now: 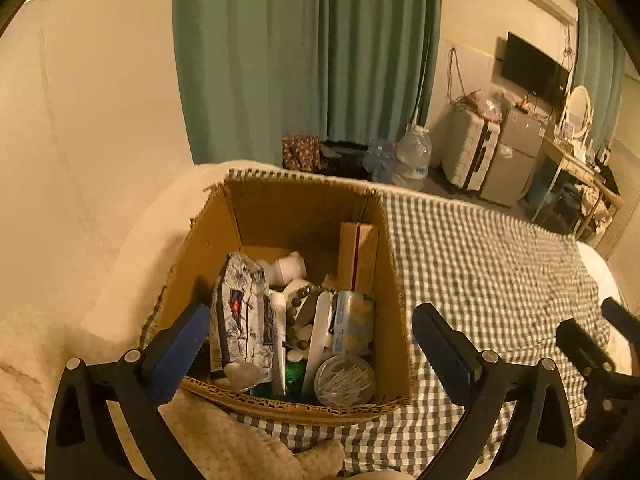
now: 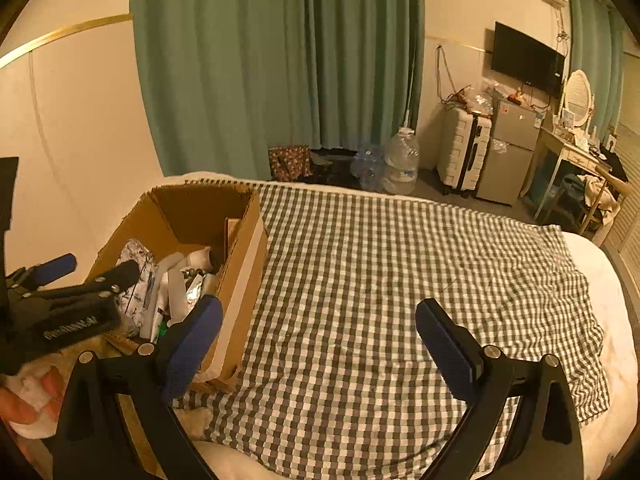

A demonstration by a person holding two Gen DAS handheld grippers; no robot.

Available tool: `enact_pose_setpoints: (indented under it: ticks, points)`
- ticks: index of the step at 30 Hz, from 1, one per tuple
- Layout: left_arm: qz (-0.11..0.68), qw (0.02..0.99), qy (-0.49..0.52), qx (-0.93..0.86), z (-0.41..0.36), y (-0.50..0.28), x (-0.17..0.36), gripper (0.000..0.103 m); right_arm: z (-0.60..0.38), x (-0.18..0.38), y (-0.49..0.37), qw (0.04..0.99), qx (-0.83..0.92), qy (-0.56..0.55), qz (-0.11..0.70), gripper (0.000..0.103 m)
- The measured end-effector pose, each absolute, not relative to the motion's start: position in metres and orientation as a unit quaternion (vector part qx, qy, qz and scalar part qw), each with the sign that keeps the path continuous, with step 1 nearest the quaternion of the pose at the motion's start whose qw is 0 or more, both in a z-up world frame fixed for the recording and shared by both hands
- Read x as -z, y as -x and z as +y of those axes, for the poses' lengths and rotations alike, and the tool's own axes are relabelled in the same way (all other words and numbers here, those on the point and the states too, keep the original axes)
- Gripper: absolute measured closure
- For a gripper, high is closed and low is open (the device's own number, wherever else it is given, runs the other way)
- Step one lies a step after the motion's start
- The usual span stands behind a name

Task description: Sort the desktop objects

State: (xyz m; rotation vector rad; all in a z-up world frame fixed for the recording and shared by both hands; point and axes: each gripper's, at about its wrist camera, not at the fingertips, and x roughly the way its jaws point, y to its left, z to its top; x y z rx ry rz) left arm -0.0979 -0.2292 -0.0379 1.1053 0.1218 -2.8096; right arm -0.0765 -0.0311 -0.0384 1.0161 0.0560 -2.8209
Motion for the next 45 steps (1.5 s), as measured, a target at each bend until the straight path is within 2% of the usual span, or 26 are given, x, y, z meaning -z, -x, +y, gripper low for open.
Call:
enact_pose_setpoints:
  ticks: [9,18,28,45]
  points:
    - [0.053,0.071,-0.368,0.926,-0.226,0.089,0.027,0.000,-0.022,0.026,0.066,0.065,0.943,-0.326,0.002,0.002]
    - [0.022,0.065,-0.366,0.928,-0.213,0.087,0.030,0.000,-0.012,0.032,0.068,0.053,0.942,-0.331,-0.016,0.001]
    - [0.001,0.060,-0.374,0.925,-0.205,0.090,0.039,0.000,-0.015,0.042,0.071,0.053,0.938,-0.341,-0.012,0.001]
    - [0.014,0.045,-0.369,0.928,-0.208,0.089,0.044,0.000,-0.021,0.051,0.073,0.054,0.935,-0.351,-0.007,0.001]
